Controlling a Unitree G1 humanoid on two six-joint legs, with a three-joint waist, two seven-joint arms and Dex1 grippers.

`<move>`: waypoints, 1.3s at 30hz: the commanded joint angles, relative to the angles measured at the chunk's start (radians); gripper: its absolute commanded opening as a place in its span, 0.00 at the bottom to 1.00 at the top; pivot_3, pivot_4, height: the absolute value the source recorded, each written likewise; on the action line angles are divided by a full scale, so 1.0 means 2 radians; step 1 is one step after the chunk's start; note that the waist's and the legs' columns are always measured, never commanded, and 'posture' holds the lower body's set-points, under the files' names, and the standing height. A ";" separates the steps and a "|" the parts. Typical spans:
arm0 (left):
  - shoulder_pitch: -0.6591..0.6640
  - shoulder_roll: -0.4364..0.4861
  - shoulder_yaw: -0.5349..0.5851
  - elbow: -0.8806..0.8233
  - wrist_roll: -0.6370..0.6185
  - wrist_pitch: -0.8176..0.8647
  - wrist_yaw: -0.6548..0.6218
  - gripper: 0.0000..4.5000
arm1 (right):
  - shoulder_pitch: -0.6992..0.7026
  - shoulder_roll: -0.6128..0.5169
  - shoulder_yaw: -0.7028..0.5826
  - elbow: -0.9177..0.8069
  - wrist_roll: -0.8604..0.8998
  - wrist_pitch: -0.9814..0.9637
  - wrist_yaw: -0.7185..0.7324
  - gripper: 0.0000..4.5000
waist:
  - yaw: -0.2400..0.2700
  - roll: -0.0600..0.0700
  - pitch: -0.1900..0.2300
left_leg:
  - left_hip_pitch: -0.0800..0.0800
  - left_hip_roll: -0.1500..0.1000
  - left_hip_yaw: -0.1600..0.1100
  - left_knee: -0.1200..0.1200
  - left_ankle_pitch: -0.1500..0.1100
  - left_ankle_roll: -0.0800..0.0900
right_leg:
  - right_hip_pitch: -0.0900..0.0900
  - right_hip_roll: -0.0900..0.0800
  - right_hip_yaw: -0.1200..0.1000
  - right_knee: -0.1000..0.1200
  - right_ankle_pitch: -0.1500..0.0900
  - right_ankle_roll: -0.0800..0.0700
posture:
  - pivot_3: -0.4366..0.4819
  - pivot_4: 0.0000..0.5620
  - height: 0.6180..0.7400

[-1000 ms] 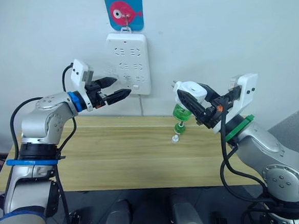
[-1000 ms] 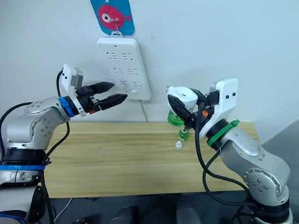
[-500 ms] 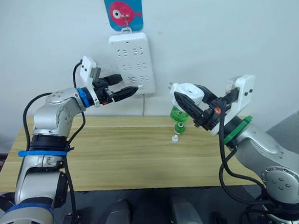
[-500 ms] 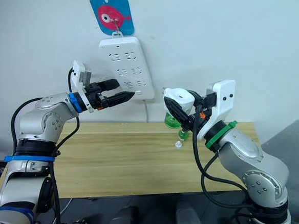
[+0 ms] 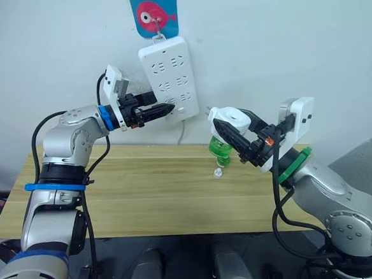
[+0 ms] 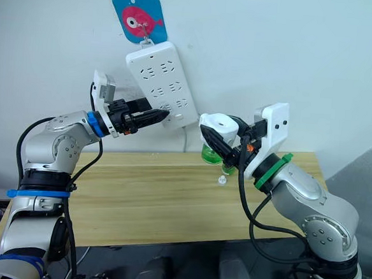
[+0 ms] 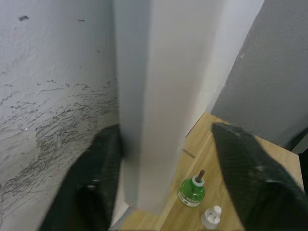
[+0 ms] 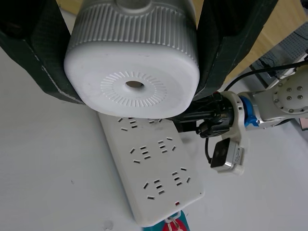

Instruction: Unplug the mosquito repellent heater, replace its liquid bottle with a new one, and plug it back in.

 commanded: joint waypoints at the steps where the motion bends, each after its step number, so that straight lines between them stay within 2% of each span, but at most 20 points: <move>1: -0.016 -0.004 0.005 -0.014 -0.007 -0.010 -0.010 0.38 | -0.002 0.004 0.004 -0.023 -0.001 -0.005 0.008 0.68 | 0.000 0.000 0.000 | 0.000 0.000 0.000 0.000 0.000 0.000 | 0.000 0.000 0.000 0.000 0.000 0.000 | 0.26 0.32 0.88; 2: -0.016 -0.004 0.004 -0.014 -0.006 -0.012 -0.010 0.31 | -0.004 0.005 0.007 -0.022 -0.007 -0.006 0.009 0.68 | 0.000 0.000 0.000 | 0.000 0.000 0.000 0.000 0.000 0.000 | 0.000 0.000 0.000 0.000 0.000 0.000 | 0.26 0.32 0.88; 3: -0.017 -0.006 0.003 -0.012 -0.004 -0.014 -0.009 0.29 | -0.007 0.004 0.012 -0.020 -0.016 -0.005 0.009 0.68 | 0.000 0.000 0.000 | 0.000 0.000 0.000 0.000 0.000 0.000 | 0.000 0.000 0.000 0.000 0.000 0.000 | 0.26 0.32 0.88; 11: -0.011 -0.008 0.004 -0.024 -0.008 -0.002 -0.008 0.29 | -0.064 0.014 0.076 0.014 -0.136 -0.006 0.007 0.67 | 0.000 0.000 0.000 | 0.000 0.000 -0.001 0.001 0.000 0.000 | 0.000 0.000 0.000 0.001 0.000 0.000 | 0.26 0.31 0.88; 21: -0.002 -0.003 0.006 -0.046 -0.012 0.022 -0.009 0.29 | -0.131 0.069 0.150 0.095 -0.281 -0.036 0.037 0.67 | 0.000 0.000 0.000 | 0.000 0.000 -0.001 0.001 0.000 0.000 | 0.000 0.000 -0.001 0.001 0.000 0.000 | 0.28 0.30 0.88; 31: 0.003 -0.002 0.009 -0.059 -0.013 0.030 -0.004 0.29 | -0.143 0.100 0.148 0.133 -0.354 -0.044 0.071 0.67 | 0.000 0.000 0.000 | 0.000 0.000 -0.002 0.001 0.000 0.000 | 0.000 0.000 -0.001 0.002 0.000 0.000 | 0.30 0.29 0.88; 39: 0.004 -0.001 0.010 -0.061 -0.014 0.030 -0.001 0.29 | -0.139 0.104 0.140 0.134 -0.385 -0.037 0.093 0.67 | 0.000 0.000 0.000 | 0.000 0.000 -0.002 0.001 0.000 0.000 | 0.000 0.000 -0.001 0.003 0.000 0.000 | 0.30 0.29 0.88</move>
